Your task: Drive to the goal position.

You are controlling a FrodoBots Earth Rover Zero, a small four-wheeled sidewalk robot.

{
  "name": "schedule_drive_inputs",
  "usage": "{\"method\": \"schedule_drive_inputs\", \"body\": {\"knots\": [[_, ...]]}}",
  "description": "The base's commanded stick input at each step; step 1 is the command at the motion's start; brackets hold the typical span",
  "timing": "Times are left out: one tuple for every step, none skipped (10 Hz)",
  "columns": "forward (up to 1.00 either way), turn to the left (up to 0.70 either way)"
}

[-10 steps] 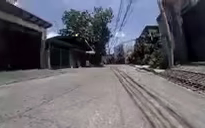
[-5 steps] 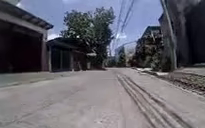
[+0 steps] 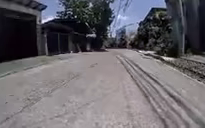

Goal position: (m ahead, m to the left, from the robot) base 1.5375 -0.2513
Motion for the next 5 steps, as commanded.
{"method": "schedule_drive_inputs", "body": {"knots": [[1.00, 0.05], [1.00, 0.05], [1.00, 0.05], [1.00, 0.05], [1.00, -0.06]]}}
